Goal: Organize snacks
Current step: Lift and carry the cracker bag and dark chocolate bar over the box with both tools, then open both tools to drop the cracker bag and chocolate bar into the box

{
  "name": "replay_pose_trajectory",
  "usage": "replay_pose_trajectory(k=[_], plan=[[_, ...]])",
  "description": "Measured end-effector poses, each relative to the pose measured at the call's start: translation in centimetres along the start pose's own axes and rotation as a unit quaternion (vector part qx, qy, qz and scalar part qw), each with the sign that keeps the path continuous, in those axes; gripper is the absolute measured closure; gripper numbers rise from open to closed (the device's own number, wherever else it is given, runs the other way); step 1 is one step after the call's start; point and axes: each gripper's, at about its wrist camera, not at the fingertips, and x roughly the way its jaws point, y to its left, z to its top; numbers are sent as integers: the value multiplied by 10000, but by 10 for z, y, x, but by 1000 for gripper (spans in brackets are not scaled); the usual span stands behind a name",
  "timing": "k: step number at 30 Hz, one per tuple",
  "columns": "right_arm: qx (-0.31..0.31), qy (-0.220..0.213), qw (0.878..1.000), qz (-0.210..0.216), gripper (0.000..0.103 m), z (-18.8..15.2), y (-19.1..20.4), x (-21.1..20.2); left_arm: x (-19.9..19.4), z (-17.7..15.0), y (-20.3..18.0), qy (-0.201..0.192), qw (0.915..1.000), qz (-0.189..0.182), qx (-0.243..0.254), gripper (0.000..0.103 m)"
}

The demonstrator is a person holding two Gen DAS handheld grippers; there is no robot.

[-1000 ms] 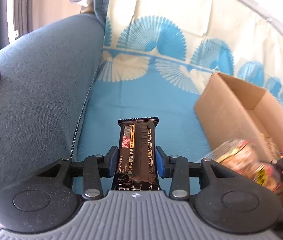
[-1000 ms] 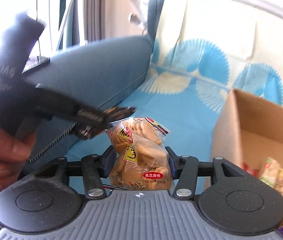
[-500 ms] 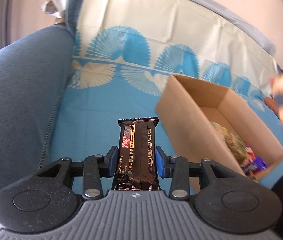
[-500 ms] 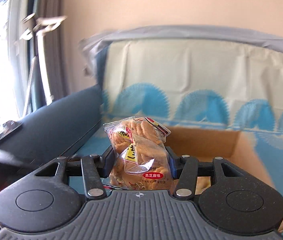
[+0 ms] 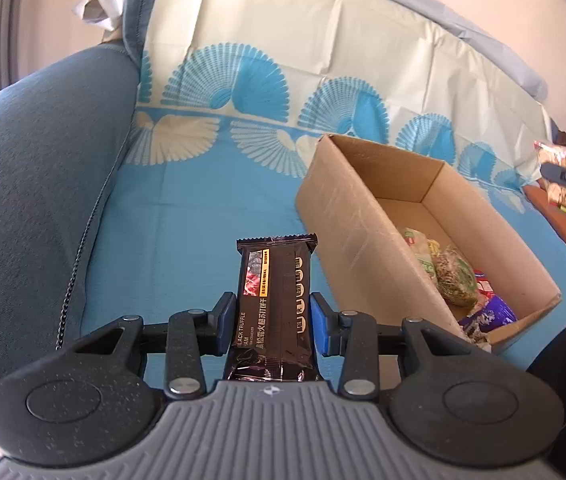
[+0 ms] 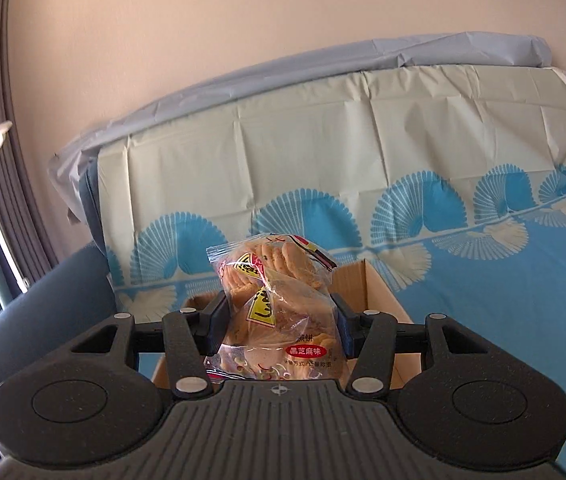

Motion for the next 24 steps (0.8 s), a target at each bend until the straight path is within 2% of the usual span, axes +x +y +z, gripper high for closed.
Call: replay_pose_trajectory(k=[5, 10, 24], plan=[[-210, 285, 9991, -234, 49, 0, 4, 11, 2, 8, 1, 188, 9992, 78, -356, 60], [-230, 464, 9982, -308, 49, 0, -1, 18, 2, 25, -20, 118, 9994, 42, -319, 60], [-134, 541, 9981, -267, 49, 1, -10, 20, 17, 79, -123, -273, 9970, -720, 103, 60]])
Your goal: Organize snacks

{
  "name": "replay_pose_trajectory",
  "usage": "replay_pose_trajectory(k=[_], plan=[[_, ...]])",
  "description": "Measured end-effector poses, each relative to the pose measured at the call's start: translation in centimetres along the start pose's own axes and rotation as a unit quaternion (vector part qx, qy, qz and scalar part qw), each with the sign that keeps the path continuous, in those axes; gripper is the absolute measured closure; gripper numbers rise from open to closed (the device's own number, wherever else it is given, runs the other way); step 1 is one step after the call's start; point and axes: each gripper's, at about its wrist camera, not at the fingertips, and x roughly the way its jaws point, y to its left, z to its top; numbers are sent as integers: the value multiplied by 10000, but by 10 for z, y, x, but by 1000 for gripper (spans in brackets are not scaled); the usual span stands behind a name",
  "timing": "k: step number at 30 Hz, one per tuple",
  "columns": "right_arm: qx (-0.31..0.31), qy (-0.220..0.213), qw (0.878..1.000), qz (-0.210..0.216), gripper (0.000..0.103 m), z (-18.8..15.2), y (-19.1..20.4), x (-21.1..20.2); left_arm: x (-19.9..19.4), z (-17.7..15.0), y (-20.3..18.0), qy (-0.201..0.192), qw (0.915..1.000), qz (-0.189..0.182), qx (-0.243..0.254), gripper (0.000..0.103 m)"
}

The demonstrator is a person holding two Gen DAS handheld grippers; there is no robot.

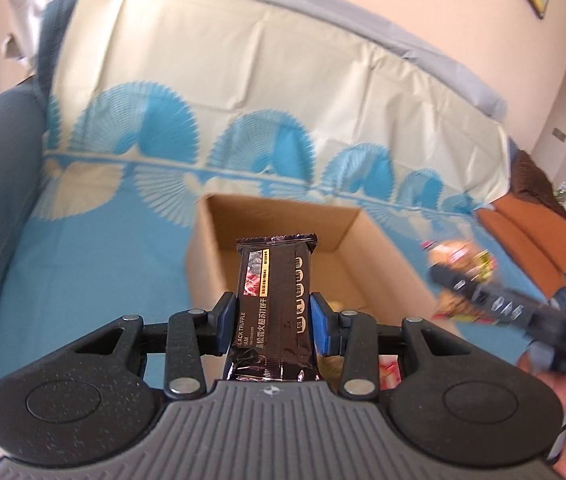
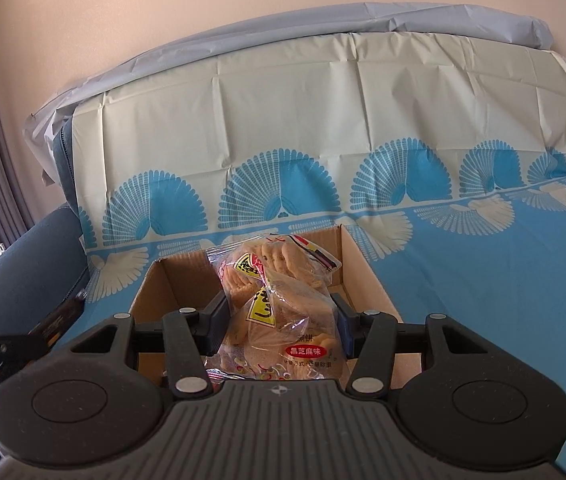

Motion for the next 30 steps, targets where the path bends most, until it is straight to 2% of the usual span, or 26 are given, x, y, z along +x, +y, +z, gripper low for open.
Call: replay_pose_trajectory(k=[4, 5, 6, 7, 8, 15, 19, 24, 27, 30], plan=[[30, 26, 10000, -34, 46, 0, -2, 1, 2, 17, -21, -155, 9994, -323, 10, 59], [45, 30, 10000, -70, 40, 1, -2, 1, 0, 20, -25, -216, 9990, -382, 6, 52], [55, 44, 9999, -99, 26, 1, -2, 2, -1, 22, -29, -259, 9987, -437, 12, 47], [61, 47, 9999, -126, 21, 1, -1, 2, -3, 24, -32, -308, 9984, -480, 18, 36], [41, 31, 9999, -121, 18, 1, -1, 1, -6, 24, -35, -366, 9981, -498, 30, 31], [-176, 61, 9995, -237, 1, 0, 4, 0, -17, 4, -31, -286, 9994, -182, -101, 18], [-60, 17, 9996, -271, 1, 0, 0, -2, -27, -13, -24, -167, 9990, -209, -372, 13], [292, -110, 9990, -323, 1, 0, -10, -15, -46, -34, -36, -374, 9992, 163, -1, 13], [487, -180, 9979, -380, 1, -5, -20, -28, -52, -43, -41, -357, 9988, 312, 127, 12], [532, -160, 9977, -387, 1, -14, -27, -39, -54, -52, -42, -269, 9987, 417, 136, 2]])
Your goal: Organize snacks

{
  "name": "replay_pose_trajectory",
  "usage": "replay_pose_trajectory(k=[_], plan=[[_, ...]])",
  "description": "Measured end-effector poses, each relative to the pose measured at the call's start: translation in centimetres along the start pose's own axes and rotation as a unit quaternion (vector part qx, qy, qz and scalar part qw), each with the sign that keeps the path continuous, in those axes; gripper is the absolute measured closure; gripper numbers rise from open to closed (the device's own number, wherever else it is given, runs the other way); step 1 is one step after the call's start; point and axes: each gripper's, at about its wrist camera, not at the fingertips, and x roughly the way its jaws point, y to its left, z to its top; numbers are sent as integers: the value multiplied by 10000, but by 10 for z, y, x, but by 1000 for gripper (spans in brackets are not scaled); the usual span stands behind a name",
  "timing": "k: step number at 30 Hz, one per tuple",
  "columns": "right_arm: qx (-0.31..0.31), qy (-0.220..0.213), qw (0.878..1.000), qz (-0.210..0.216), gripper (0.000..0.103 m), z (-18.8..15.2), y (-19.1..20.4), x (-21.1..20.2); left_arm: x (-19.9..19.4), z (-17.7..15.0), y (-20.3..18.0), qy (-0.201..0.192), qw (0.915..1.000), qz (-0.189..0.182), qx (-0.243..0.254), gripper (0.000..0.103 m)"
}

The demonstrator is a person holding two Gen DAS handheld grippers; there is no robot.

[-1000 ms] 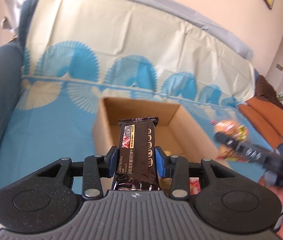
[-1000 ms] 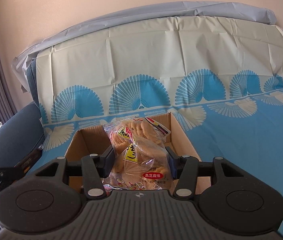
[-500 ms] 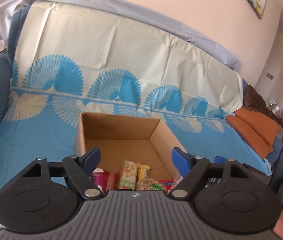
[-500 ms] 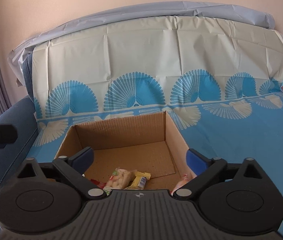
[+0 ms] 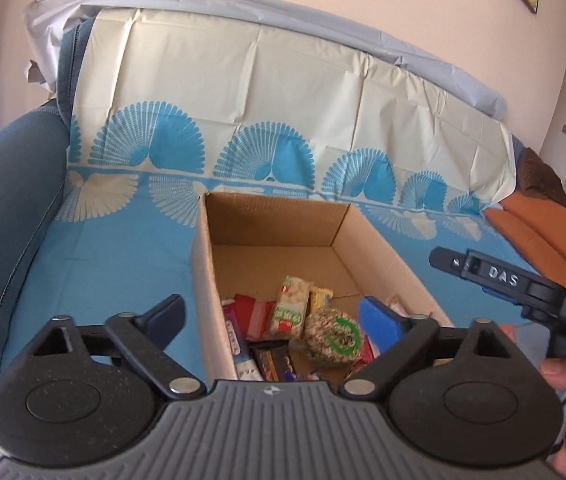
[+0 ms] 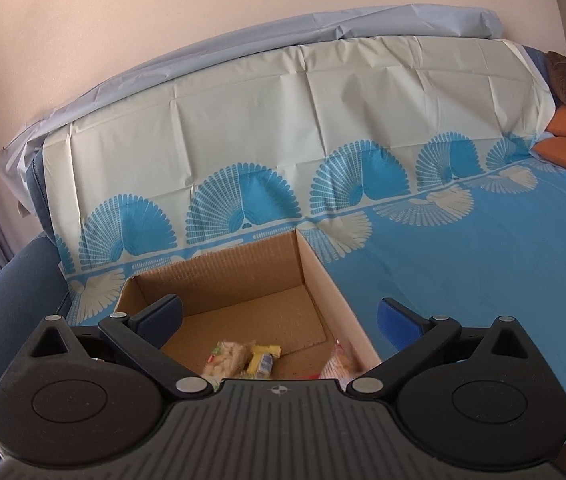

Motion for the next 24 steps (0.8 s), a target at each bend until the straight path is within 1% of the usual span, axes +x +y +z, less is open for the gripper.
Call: replay_pose_trajectory(k=[2, 5, 9, 11, 13, 17, 20, 24], plan=[[67, 233, 9997, 30, 1, -12, -6, -5, -1, -7, 0, 53, 10000, -50, -46, 1], [117, 475, 9988, 67, 1, -39, -13, -15, 4, -18, -3, 278, 9996, 46, -35, 0], [126, 324, 9994, 62, 1, -56, -11, -33, 13, -33, -9, 507, 9984, 253, -20, 0], [51, 381, 9992, 64, 1, -59, -8, -33, 19, -41, -12, 628, 9975, 324, 0, 0], [14, 349, 9994, 53, 1, -58, -5, -34, 23, -49, -14, 653, 9971, 379, -43, 0], [72, 465, 9989, 14, 1, -61, -3, -35, 24, -64, -13, 785, 9950, 560, -244, 0], [14, 389, 9992, -10, 1, -62, -2, -40, 20, -68, -17, 832, 9944, 623, -182, 0], [20, 391, 9992, -54, 1, -61, -3, -39, 12, -67, -21, 751, 9951, 638, -78, 0]])
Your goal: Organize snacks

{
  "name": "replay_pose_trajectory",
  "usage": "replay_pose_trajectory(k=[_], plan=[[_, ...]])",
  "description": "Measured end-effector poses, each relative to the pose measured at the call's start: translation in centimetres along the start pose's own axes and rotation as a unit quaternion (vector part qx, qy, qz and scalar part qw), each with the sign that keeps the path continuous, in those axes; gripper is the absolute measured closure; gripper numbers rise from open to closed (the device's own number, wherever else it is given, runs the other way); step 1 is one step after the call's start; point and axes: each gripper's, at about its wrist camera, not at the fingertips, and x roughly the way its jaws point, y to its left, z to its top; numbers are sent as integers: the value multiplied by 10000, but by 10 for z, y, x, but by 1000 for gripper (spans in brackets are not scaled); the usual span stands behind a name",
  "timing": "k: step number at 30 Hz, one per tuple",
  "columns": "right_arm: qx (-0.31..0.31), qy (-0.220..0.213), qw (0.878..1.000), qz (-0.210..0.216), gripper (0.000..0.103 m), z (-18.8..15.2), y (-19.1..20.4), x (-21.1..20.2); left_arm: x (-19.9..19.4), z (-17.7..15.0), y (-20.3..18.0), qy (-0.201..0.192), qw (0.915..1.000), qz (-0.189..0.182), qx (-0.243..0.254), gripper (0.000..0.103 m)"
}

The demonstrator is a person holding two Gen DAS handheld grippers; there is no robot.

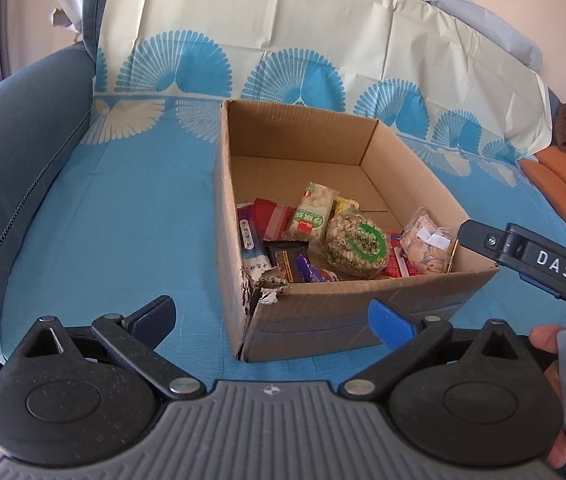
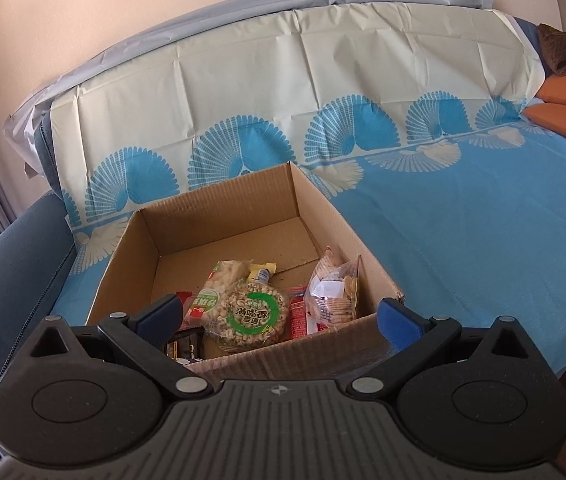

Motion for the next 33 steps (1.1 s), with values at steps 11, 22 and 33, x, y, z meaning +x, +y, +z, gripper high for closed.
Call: replay_pose_trajectory(k=[11, 22, 33], plan=[[-309, -72, 9995, 78, 1, -5, 10, -8, -12, -4, -2, -81, 10000, 15, -38, 0], [-289, -101, 9995, 83, 1, -4, 9, -8, -14, -4, -4, -131, 9999, 27, -6, 0], [-389, -123, 9991, 96, 1, -6, 13, -7, -11, -5, -2, -109, 9999, 11, -30, 0]])
